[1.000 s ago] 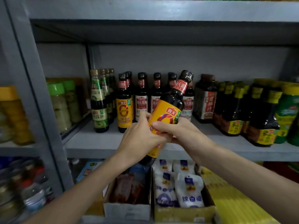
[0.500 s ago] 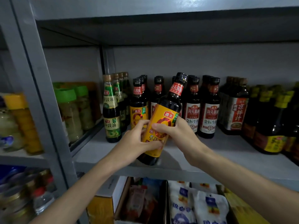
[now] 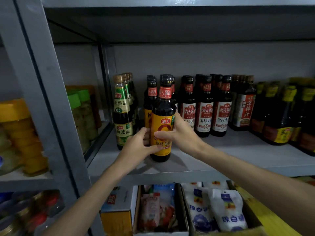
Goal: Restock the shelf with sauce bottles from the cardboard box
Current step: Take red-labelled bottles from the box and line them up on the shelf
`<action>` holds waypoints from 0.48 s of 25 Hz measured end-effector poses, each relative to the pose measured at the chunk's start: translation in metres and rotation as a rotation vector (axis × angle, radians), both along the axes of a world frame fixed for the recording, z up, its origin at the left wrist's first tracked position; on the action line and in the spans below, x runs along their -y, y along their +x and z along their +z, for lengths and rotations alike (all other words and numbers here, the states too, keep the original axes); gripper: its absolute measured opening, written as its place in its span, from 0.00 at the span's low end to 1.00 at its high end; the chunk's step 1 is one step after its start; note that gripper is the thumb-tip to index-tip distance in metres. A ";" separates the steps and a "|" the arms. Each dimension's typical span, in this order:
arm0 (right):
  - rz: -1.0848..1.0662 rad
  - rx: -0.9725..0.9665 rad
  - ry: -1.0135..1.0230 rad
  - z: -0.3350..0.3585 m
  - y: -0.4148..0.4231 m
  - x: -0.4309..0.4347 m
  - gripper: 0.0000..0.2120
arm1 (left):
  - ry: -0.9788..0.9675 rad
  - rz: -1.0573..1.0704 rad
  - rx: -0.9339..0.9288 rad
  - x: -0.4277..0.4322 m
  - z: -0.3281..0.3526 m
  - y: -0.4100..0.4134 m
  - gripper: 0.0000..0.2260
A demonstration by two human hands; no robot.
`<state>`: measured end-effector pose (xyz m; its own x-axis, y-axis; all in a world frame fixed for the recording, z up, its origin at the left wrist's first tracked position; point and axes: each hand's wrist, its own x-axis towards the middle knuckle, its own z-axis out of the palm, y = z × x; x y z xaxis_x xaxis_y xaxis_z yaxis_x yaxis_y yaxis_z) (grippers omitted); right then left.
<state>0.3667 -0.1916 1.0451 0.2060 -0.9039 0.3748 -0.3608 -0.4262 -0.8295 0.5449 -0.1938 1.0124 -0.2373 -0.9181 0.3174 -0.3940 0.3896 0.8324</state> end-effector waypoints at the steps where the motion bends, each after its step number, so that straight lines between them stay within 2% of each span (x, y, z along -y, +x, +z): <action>1: -0.008 -0.007 -0.001 -0.002 0.002 0.002 0.30 | -0.002 0.004 0.006 0.002 -0.002 0.001 0.34; 9: -0.036 -0.041 0.003 -0.012 0.018 0.017 0.34 | -0.033 0.051 0.104 0.018 -0.011 0.009 0.25; 12: -0.026 -0.065 -0.005 -0.015 0.021 0.023 0.31 | -0.036 0.066 0.115 0.021 -0.013 0.010 0.24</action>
<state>0.3877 -0.2144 1.0299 0.2066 -0.9076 0.3655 -0.4250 -0.4197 -0.8020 0.5551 -0.2147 0.9993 -0.2136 -0.9214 0.3247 -0.5119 0.3887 0.7661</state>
